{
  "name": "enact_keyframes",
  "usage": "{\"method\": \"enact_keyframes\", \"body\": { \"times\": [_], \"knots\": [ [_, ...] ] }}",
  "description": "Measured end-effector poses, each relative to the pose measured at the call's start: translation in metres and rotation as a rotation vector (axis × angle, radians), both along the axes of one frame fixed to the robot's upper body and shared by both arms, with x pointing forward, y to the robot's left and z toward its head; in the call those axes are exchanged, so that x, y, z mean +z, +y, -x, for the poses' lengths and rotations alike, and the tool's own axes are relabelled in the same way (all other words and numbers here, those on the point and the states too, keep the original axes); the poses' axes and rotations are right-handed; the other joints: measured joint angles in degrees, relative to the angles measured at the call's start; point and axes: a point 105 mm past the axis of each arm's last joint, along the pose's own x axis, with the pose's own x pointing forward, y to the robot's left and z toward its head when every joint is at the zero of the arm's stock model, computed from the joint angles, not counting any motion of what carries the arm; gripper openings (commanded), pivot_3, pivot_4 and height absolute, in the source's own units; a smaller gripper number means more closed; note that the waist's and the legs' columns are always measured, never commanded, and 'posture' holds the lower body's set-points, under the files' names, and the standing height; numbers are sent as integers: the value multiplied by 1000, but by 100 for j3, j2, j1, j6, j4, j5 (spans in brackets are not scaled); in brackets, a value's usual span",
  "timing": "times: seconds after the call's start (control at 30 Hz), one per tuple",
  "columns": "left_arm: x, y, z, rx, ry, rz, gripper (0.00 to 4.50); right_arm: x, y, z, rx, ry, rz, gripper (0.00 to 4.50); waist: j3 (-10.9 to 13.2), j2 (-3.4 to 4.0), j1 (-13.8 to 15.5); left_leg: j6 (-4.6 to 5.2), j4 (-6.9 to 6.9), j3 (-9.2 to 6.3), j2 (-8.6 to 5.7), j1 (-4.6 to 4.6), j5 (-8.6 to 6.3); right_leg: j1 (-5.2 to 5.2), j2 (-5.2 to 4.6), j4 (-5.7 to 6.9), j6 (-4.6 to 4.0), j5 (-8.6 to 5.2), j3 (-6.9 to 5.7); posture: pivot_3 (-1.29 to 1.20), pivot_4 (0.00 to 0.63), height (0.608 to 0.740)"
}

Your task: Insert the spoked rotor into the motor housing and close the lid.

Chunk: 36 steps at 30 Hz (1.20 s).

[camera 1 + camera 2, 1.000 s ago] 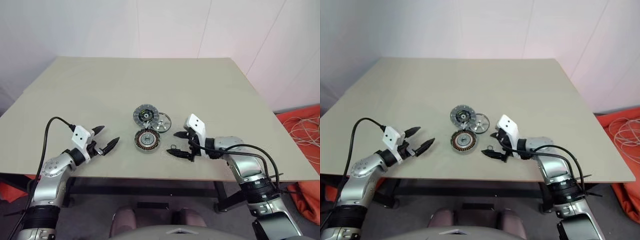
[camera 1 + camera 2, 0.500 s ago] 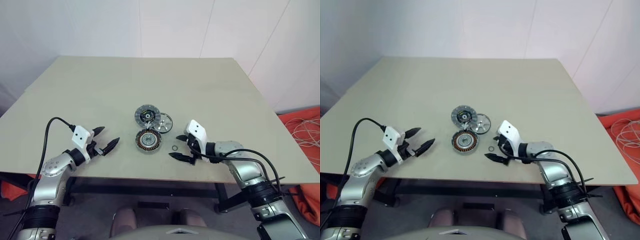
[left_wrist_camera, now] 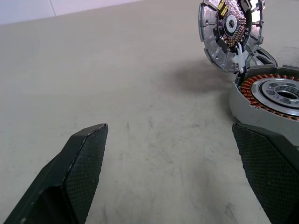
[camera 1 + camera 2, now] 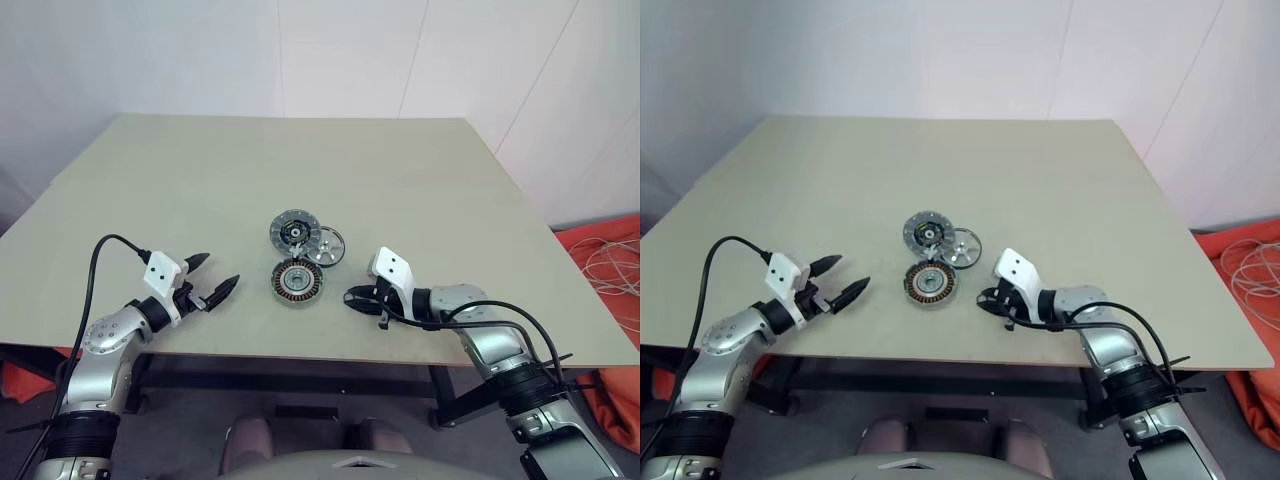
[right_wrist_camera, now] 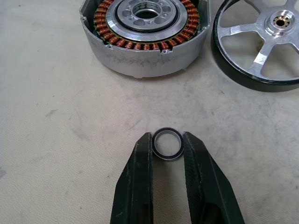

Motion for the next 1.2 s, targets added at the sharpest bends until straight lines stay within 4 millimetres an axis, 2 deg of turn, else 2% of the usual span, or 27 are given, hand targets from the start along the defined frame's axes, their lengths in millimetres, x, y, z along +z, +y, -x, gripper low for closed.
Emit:
{"method": "enact_keyframes", "body": {
  "times": [0.17, 0.33, 0.47, 0.77, 1.2],
  "knots": [
    [0, 0, 0, -1, 0, 0, 4500, 11, 2, 1, 16, 54, 2, 594, 2, 3, 3, 0, -3, 0, 0, -5, 0, -5, 0, 0, 0, 0, 0, 0, 0, 740],
    [0, -1, 1, -13, 0, 0, 4500, 57, 25, -6, 101, -17, -57, 594, 2, 4, -5, -2, -16, 3, 4, -7, 1, -18, 3, 1, -3, 0, 0, 0, 0, 740],
    [0, -3, 2, -31, 1, 0, 4500, 73, 45, -11, 139, -32, -96, 594, 2, 4, 0, -1, -16, 4, 1, -17, 1, -25, 1, -2, -9, 3, 0, 0, 0, 740],
    [-2, -18, 19, -144, 15, -1, 4500, 63, 75, -21, 202, -16, -73, 594, 3, 4, -4, -2, -16, 5, 2, -21, 1, -31, 1, -2, -12, 5, 0, 0, 0, 740],
    [-2, -35, 33, -254, 69, 30, 4500, 41, 91, -26, 225, 9, -51, 594, 3, 5, -10, -2, -16, 6, 3, -29, 1, -41, 2, 0, -32, 17, 0, 0, 0, 740]
  ]
}}
